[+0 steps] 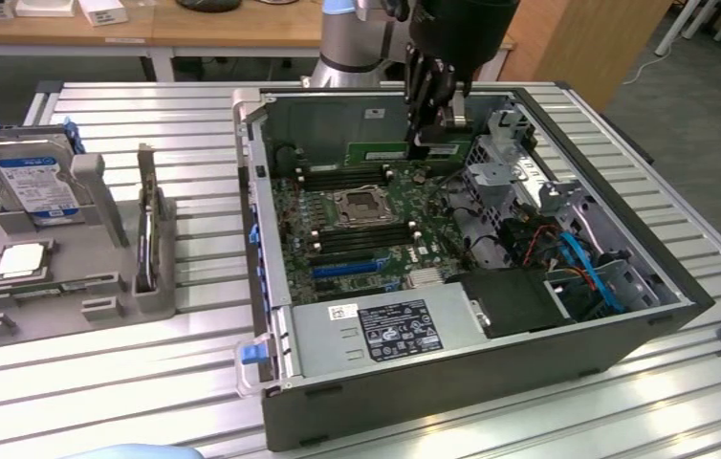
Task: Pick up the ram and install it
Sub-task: 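Insert the ram into the slot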
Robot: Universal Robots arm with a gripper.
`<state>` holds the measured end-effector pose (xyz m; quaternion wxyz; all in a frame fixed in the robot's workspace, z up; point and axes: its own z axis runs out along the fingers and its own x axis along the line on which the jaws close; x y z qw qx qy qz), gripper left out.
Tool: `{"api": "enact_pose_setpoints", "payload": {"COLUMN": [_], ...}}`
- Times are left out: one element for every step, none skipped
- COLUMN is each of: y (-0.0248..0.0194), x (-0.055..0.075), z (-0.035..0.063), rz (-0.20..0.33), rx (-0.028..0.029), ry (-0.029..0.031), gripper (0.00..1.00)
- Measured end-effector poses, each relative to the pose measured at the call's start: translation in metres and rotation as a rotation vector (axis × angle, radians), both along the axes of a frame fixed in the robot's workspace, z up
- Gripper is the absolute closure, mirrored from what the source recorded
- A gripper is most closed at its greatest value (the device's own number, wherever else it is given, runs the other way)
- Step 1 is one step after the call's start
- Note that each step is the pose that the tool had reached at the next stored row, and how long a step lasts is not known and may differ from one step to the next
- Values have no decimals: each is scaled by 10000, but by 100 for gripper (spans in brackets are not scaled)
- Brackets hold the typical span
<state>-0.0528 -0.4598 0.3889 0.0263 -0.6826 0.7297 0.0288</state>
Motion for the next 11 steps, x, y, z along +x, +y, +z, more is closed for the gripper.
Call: {"api": "enact_pose_setpoints", "payload": {"y": [2, 5, 10, 21, 36, 52, 70, 89, 107, 126, 143], "x": [0, 1, 0, -1, -1, 0, 0, 0, 0, 0, 0], "z": [-1, 0, -1, -2, -5, -8, -13, -18, -23, -30, -36], "rz": [0, 1, 0, -2, -2, -1, -1, 0, -1, 0, 0], "rx": [0, -2, -3, -7, -7, -7, -7, -6, -6, -5, -6], "ry": [0, 0, 0, 0, -1, 1, 2, 3, 5, 8, 13], "gripper": [86, 86, 86, 86, 86, 86, 86, 86, 86, 86, 86]}}
